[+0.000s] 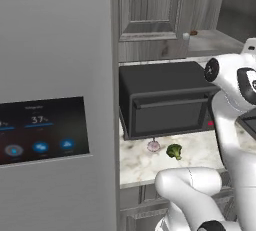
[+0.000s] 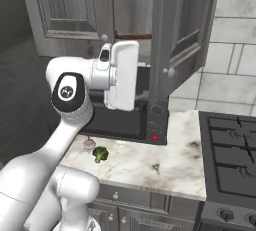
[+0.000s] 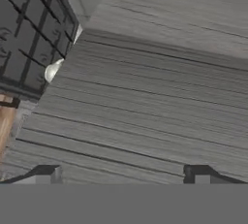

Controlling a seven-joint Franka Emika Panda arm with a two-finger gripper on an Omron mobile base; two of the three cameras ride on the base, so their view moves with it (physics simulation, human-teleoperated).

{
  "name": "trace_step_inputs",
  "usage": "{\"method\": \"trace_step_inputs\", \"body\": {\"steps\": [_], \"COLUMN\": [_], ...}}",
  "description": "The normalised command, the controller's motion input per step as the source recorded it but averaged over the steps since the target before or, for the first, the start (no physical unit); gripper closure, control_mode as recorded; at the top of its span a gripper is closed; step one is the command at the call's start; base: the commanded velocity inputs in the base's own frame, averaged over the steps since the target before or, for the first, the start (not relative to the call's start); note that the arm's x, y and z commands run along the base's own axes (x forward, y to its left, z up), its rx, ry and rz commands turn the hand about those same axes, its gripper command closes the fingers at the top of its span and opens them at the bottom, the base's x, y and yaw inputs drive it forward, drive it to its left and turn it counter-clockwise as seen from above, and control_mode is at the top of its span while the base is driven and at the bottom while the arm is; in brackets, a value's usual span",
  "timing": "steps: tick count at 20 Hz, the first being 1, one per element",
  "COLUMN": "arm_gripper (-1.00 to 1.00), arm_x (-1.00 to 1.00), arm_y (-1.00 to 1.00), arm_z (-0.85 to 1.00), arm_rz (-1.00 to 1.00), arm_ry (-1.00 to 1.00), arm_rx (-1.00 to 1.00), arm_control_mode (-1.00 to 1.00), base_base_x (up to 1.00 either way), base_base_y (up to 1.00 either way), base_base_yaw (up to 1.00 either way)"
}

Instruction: Pick the pan from the cabinet and place it on the stove. Then turn on the stove burner for the pan.

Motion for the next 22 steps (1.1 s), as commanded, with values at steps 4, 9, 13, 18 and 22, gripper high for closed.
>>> {"method": "trace_step_inputs", "body": {"steps": [4, 9, 13, 18, 22], "arm_gripper": [-1.0, -1.0, -1.0, -1.0, -1.0], "arm_x": [0.18, 0.22, 0.1, 0.02, -0.12], "arm_y": [-0.71, -0.69, -0.72, -0.5, 0.23], "arm_z": [0.02, 0.0, 0.0, -0.05, 0.0], "arm_rz": [-0.06, -0.02, 0.0, 0.0, 0.02], "arm_ry": [0.25, 0.25, 0.19, 0.11, -0.21], "arm_rx": [0.0, 0.0, 0.0, 0.01, 0.09], "arm_control_mode": [-1.0, -1.0, -1.0, -1.0, -1.0], "base_base_x": [0.0, 0.0, 0.0, 0.0, 0.0], "base_base_y": [0.0, 0.0, 0.0, 0.0, 0.0], "base_base_yaw": [0.0, 0.0, 0.0, 0.0, 0.0]}}
